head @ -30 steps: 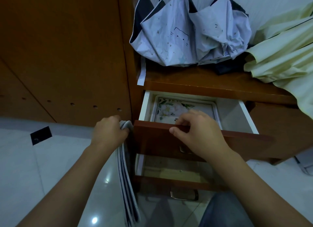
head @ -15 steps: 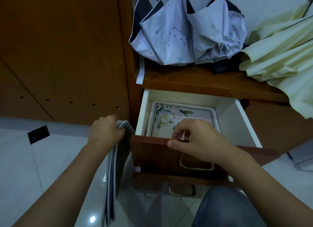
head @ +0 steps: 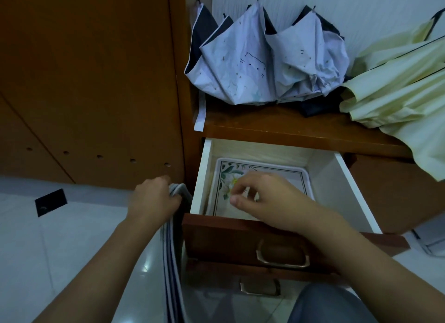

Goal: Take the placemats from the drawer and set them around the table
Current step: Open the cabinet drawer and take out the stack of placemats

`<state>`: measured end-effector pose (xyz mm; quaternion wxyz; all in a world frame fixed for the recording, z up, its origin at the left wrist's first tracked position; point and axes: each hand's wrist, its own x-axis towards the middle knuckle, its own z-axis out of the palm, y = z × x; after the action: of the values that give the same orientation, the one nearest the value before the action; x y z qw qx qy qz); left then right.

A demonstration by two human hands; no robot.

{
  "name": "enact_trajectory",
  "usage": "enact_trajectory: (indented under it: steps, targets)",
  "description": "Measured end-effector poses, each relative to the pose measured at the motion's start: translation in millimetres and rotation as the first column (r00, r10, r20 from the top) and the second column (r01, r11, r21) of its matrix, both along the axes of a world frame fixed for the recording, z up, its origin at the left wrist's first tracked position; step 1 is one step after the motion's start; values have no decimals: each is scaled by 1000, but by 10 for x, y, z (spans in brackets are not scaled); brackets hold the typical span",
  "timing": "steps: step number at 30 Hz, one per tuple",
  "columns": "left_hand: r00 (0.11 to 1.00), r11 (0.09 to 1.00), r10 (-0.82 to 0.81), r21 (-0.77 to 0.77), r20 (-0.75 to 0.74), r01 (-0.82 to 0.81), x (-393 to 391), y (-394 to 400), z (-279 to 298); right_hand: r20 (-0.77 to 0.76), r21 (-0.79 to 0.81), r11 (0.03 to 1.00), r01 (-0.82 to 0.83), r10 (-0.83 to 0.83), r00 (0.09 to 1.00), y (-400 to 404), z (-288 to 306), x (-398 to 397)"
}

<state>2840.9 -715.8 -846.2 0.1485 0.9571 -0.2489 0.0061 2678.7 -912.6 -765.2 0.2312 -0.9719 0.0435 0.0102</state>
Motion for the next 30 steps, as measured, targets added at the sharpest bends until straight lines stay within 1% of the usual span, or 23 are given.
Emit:
enact_trajectory:
  steps: [2, 7, 9, 12, 16, 19, 22, 25, 28, 30]
  targets:
    - [1000, 1000, -6, -9, 13, 6, 15, -7, 3, -3, -48, 999, -18, 18, 1000, -51, -32, 221]
    - [1000, 1000, -4, -20, 7, 4, -10, -22, 21, -155, -156, 984, -90, 66, 986, -178, -226, 818]
    - [1000, 1000, 3, -21, 8, -3, -8, -8, 33, -179, -195, 975, -110, 75, 981, -199, -372, 986]
    - [1000, 1000, 3, -17, 9, -3, -5, 32, 45, -168, -256, 960, -110, 68, 983, -192, -658, 1103]
    - [1000, 1000, 23, -18, -13, -23, 19, 98, 45, -343, -347, 929, -131, 4, 939, -206, -934, 1129]
    - [1000, 999, 28, -21, -5, -28, 29, 150, 34, -398, -408, 886, -221, 45, 916, -183, -992, 1116]
    - [999, 999, 36, -23, -14, -36, 27, 191, 41, -403, -487, 832, -266, 56, 913, -125, -1002, 1105]
    - [999, 999, 45, -10, -4, -46, 30, 199, 54, -370, -554, 791, -260, 45, 928, -100, -976, 1134]
    - [999, 999, 47, -16, -5, -47, 34, 179, 72, -362, -579, 777, -248, 28, 932, -113, -971, 1157]
    - [999, 999, 45, -24, -3, -45, 33, 163, 72, -378, -565, 794, -223, -8, 926, -155, -963, 1140]
